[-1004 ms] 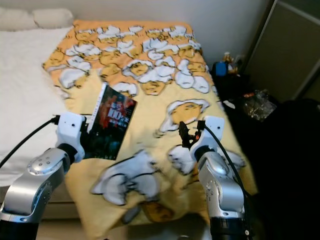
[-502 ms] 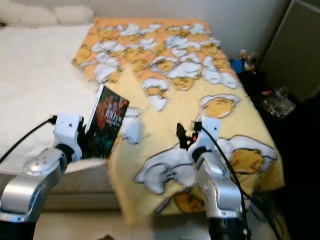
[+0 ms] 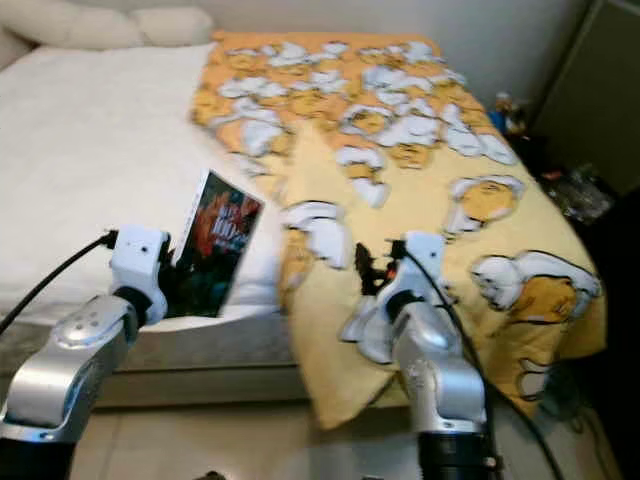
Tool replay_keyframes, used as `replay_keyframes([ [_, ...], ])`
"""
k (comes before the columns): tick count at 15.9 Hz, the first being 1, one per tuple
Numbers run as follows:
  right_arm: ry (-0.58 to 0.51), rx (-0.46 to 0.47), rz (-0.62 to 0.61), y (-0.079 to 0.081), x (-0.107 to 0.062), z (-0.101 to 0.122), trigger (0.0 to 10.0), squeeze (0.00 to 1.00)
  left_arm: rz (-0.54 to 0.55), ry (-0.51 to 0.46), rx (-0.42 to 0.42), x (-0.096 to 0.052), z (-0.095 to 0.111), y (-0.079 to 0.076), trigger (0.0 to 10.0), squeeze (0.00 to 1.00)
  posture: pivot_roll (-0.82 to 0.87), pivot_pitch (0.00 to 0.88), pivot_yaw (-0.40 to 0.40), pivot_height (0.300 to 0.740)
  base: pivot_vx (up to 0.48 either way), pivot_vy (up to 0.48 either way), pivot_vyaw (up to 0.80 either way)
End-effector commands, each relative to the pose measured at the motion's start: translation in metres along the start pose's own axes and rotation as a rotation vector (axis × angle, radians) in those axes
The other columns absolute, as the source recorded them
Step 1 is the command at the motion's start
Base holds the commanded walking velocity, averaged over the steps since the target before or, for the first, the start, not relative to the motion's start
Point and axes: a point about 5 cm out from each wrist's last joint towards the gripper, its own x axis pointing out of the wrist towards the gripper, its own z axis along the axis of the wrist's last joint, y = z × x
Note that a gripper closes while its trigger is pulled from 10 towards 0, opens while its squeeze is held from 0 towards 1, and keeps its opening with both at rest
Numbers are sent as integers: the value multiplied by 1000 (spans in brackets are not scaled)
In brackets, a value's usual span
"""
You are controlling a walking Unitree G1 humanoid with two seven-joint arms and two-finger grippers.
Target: Clean up the room
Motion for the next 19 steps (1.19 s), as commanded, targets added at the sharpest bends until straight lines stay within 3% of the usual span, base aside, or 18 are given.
replay_keyframes([
  [1,-6,-13,3,0,-1,3,10000,0,10,-53,6,0,12,2,10000,0,-49,0,18,740,0,401,0],
  [19,19,-32,-26,-4,1,-2,10000,0,10,-31,39,1,9,3,10000,0,-47,0,29,740,0,403,0],
])
